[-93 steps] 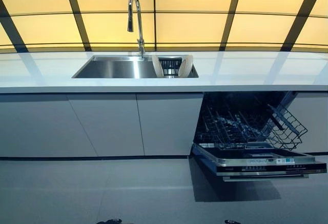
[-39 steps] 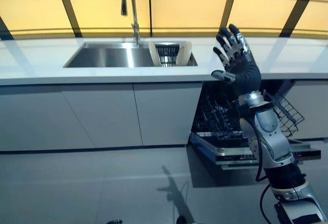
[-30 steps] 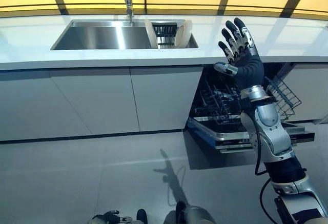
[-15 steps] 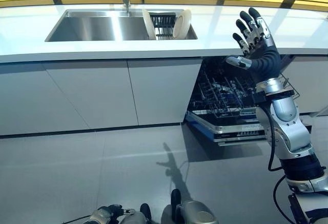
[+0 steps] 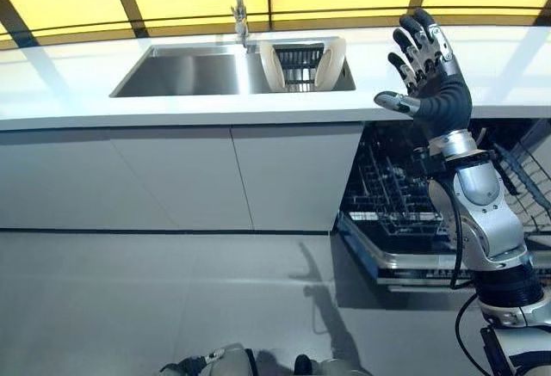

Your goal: Take plates into dishwasher

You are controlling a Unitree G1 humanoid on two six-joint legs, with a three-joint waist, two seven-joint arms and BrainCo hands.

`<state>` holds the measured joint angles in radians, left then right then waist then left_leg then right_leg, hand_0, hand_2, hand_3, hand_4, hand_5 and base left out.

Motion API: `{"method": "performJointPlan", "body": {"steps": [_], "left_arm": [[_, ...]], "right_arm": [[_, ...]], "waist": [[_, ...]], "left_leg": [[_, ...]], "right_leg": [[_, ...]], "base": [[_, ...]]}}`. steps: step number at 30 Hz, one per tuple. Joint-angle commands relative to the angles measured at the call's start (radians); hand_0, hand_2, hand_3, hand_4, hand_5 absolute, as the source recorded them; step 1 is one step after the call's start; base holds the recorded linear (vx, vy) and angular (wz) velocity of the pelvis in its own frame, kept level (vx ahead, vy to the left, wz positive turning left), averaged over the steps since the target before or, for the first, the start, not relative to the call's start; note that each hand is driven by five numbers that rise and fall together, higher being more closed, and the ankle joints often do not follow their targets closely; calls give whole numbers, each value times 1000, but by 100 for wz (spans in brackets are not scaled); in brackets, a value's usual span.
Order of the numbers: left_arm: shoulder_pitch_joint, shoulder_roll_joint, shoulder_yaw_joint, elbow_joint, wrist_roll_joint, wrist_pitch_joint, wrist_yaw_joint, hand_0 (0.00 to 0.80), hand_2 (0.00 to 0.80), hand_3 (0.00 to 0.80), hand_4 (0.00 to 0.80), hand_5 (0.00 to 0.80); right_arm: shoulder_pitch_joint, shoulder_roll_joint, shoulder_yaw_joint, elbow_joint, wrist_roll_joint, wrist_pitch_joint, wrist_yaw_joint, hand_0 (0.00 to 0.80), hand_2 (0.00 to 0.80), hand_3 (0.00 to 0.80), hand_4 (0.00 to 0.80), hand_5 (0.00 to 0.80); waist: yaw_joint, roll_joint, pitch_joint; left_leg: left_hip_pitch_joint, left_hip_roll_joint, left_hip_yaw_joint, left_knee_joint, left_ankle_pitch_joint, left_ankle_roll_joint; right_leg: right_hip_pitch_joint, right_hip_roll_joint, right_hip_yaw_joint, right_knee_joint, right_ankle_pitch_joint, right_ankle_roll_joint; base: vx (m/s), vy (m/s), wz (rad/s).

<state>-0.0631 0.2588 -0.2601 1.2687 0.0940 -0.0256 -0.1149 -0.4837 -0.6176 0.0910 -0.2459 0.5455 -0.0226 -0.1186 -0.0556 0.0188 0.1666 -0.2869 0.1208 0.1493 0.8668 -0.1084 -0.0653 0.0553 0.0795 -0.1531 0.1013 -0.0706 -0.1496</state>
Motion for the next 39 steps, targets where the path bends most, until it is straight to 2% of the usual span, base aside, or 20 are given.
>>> {"method": "performJointPlan", "body": {"steps": [1,2,3,4,5,7,12,15,16,18,19,20,21,23,26,28,30,32,34,39], "left_arm": [[-6,34,-47,-25,-7,15,6,0,0,0,0,0],[-12,35,-50,-30,-10,23,5,0,0,0,0,0],[-18,34,-58,-30,-17,33,8,0,0,0,0,0],[-15,31,-61,-29,-23,38,15,0,0,0,0,0],[-6,28,-60,-24,-34,39,23,0,0,0,0,0],[11,25,-55,-19,-41,33,32,0,0,0,0,0],[58,29,-20,34,-65,6,43,0,0,0,0,0],[54,37,-3,42,-76,11,40,0,0,0,0,0],[37,48,-6,42,-83,5,39,0,0,0,0,0],[19,53,-14,40,-91,-2,33,0,0,0,0,0],[3,52,-26,45,-94,-13,27,0,0,0,0,0],[-8,51,-41,47,-91,-24,24,0,0,0,0,0],[-10,52,-52,45,-81,-28,26,0,0,0,0,0],[-10,53,-76,14,-68,-7,45,0,0,0,0,0],[-23,62,-90,-43,-80,24,46,0,0,0,0,0],[-37,65,-91,-53,-65,29,42,0,0,0,0,0],[-53,68,-84,-53,-52,53,41,0,0,0,0,0],[-61,62,-70,-36,-46,71,42,0,0,0,0,0],[-64,48,-74,-2,-35,75,45,0,0,0,0,0],[-55,44,-69,39,-2,80,32,0,0,0,0,0]], "right_arm": [[-98,-18,-23,-14,-43,-41,-37,0,0,0,0,0],[-106,-20,-19,-13,-43,-36,-46,0,0,0,0,0],[-119,-18,-9,-3,-43,-36,-59,0,0,0,0,0],[-128,-15,8,15,-48,-52,-69,0,0,0,0,0],[-138,-13,26,29,-41,-64,-76,0,0,0,0,0],[-142,-13,34,36,-33,-72,-74,0,0,0,0,0],[-122,-31,40,53,3,-104,-22,0,0,0,0,0],[-119,-41,33,56,34,-108,-4,0,0,0,0,0],[-105,-40,18,40,38,-104,-8,0,0,0,0,0],[-99,-39,8,34,43,-113,-20,0,0,0,0,0],[-96,-30,-1,31,35,-118,-21,0,0,0,0,0],[-92,-26,-16,20,31,-118,-19,0,0,0,0,0],[-90,-23,-20,13,33,-116,-19,0,0,0,0,0],[-94,-11,-24,17,26,-111,-11,0,0,0,0,0],[-133,-5,1,43,-2,-101,-35,0,0,0,0,0],[-154,-25,-6,58,12,-98,-49,0,0,0,0,0],[-163,-43,-15,68,40,-103,-62,0,0,0,0,0],[-170,-48,-18,71,54,-100,-65,0,0,0,0,0],[-177,-61,-23,64,55,-80,-69,0,0,0,0,0],[-148,-70,-55,30,38,-44,-81,0,0,0,0,0]], "waist": [[2,-39,5],[1,-48,7],[0,-58,8],[5,-63,12],[8,-63,13],[4,-66,18],[-8,-68,4],[3,-80,-12],[8,-95,-24],[11,-108,-31],[14,-116,-33],[11,-129,-34],[11,-136,-35],[23,-115,-26],[41,-74,-15],[48,-56,-9],[55,-53,-6],[53,-60,-9],[45,-68,-12],[33,-60,0]], "left_leg": [[133,-72,68,-221,-36,81],[148,-89,65,-303,-33,84],[168,-123,39,-479,-18,79],[183,-147,-3,-703,45,56],[188,-139,-32,-873,116,39],[178,-124,-43,-954,142,35],[136,-107,-26,-954,199,28],[144,-135,-11,-858,125,62],[144,-163,-4,-792,69,91],[164,-190,-4,-793,44,121],[191,-224,-13,-804,29,144],[214,-272,-24,-814,22,170],[227,-295,-26,-813,10,183],[277,-295,-18,-820,-16,198],[334,-264,1,-879,12,194],[364,-238,-13,-900,24,181],[385,-218,-3,-902,15,170],[401,-219,2,-912,5,154],[411,-238,-23,-920,4,150],[430,-256,-65,-892,-22,160]], "right_leg": [[14,-15,45,-50,-45,84],[15,-23,47,-47,-46,89],[18,-33,38,-50,-41,100],[31,-34,22,-63,-31,109],[42,-23,16,-69,-33,107],[66,-13,20,-67,-42,107],[127,-17,47,-8,-147,113],[156,-57,45,48,-188,139],[161,-95,19,119,-158,172],[132,-135,-7,245,-77,205],[79,-183,-15,419,15,222],[-33,-263,-11,685,107,227],[-99,-310,-1,806,129,225],[-181,-337,3,874,132,218],[-224,-265,-28,707,35,202],[-203,-209,-67,523,-18,196],[-167,-155,-99,240,-7,217],[-149,-96,-77,5,57,255],[-170,-55,-14,-128,125,277],[-215,-45,48,-188,141,268]], "base": [[212,-39,5],[194,-8,3],[290,-17,12],[357,-22,19],[283,-20,17],[278,-5,0],[486,141,-17],[705,298,-38],[658,312,-35],[594,327,-37],[569,428,-41],[596,488,-47],[512,457,-37],[396,325,-10],[286,114,-11],[299,-14,3],[263,-74,14],[267,-86,6],[277,-67,-6],[322,-102,20]]}}
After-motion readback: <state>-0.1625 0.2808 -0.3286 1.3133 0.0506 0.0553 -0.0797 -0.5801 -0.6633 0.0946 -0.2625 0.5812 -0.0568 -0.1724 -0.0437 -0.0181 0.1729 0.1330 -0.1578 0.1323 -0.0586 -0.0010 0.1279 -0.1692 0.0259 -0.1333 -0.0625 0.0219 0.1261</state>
